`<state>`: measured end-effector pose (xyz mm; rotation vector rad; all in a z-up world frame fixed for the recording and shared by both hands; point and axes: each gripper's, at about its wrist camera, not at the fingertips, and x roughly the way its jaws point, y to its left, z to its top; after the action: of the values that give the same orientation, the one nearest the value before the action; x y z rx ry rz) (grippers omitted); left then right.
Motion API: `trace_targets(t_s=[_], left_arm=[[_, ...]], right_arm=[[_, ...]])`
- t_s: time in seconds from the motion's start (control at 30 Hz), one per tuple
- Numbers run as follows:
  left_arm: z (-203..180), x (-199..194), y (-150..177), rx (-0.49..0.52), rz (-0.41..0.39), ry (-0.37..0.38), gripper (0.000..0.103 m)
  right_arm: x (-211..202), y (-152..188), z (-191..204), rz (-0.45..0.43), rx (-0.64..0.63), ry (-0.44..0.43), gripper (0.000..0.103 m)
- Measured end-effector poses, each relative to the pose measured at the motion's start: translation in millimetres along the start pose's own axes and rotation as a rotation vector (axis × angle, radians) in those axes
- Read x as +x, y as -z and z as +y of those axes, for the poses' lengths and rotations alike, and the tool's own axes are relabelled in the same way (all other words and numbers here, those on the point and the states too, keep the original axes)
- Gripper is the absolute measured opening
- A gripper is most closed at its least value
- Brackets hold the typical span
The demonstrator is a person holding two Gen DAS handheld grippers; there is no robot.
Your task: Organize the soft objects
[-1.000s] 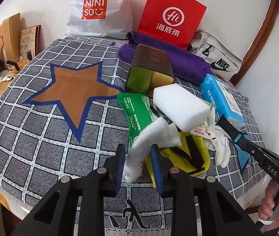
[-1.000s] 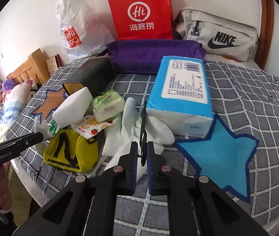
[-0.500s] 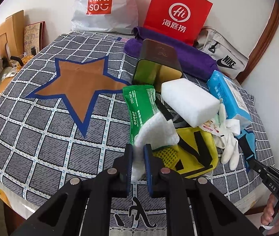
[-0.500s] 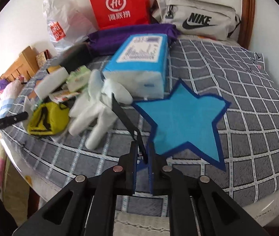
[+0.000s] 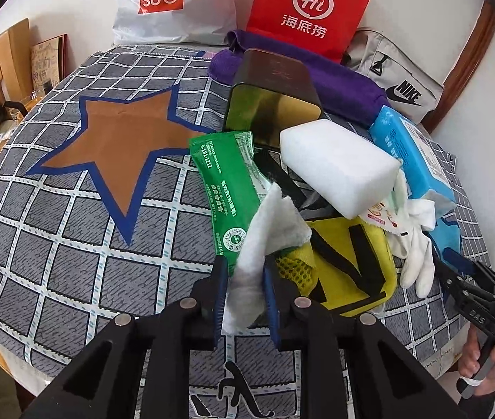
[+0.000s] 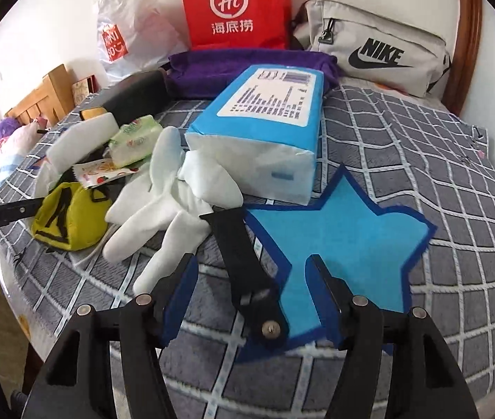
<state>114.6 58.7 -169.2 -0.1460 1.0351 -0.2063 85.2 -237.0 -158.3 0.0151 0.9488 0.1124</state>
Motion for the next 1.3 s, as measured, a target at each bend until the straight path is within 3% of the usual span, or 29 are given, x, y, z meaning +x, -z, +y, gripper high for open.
trace_targets(t_s=[0.1, 0.13, 0.17, 0.6, 1.13, 1.3], left_arm=[[4, 1, -1, -0.016, -0.003, 0.018, 0.015], [4, 0, -3, -0.015, -0.003, 0.020, 0.014], [3, 0, -4, -0.011, -0.001, 0.020, 0.014], [-8, -36, -37, 0.032, -0.072, -0.016, 0.013], [-8, -56, -77, -0.004, -0.134, 0.003, 0.013], [-16, -54, -91, 0.019, -0.149, -0.047, 0.013]], right_arm=[[8, -2, 5, -0.014, -0.018, 0.050, 0.044], [9, -2, 9, -0.017, -0.039, 0.035, 0.024], [9, -4, 11, -0.018, -0.046, 0.023, 0.020], [-22, -12, -1, -0.023, -0.009, 0.012, 0.020], [-60, -56, 2, -0.098, -0.004, 0.008, 0.020], [-60, -75, -2, -0.110, 0.013, 0.005, 0.020]])
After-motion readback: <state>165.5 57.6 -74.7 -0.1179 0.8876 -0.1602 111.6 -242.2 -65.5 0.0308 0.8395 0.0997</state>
